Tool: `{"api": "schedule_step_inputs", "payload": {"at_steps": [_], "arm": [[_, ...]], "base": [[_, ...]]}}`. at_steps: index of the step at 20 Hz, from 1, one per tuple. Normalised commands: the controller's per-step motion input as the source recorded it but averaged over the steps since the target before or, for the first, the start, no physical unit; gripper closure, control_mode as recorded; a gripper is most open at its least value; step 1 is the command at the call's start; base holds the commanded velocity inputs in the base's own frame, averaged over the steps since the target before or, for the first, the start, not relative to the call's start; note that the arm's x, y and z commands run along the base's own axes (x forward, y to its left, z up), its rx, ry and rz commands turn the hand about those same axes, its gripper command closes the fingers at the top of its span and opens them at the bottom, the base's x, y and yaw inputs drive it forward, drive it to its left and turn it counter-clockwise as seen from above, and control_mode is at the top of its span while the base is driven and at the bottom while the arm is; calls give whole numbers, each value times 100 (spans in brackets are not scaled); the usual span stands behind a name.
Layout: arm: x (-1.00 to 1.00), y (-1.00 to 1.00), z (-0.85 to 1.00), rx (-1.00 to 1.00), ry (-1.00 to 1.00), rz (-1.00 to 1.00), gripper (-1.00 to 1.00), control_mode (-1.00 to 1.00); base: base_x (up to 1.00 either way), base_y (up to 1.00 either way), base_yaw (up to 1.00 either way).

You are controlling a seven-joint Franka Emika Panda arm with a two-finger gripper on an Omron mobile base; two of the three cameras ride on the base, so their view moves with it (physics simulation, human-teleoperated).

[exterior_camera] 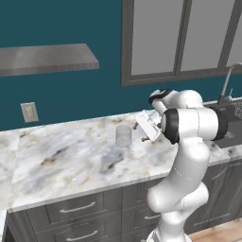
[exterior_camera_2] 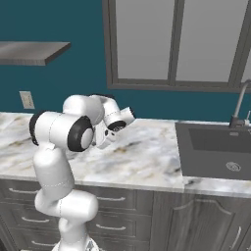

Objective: Move the glass cup from next to the sink to the open cabinet. Then, move the bowl with the lime to the fridge to clear the area for faucet cleaning.

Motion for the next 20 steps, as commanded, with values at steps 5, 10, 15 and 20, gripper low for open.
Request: {"api": "schedule_step_inputs", "payload": {"at_steps": [5, 10, 15, 20], "arm": [[51, 11, -15, 0, 27, -12, -100, -100], [51, 0, -1, 2, 17, -10, -100, -100], [4, -7, 0, 1, 1, -5, -100, -100], [-42, -5, -3, 0, 0, 0, -100, -100]], "base": [[0, 0, 0], [0, 0, 0], [0, 0, 0], [0, 0, 0]]}}
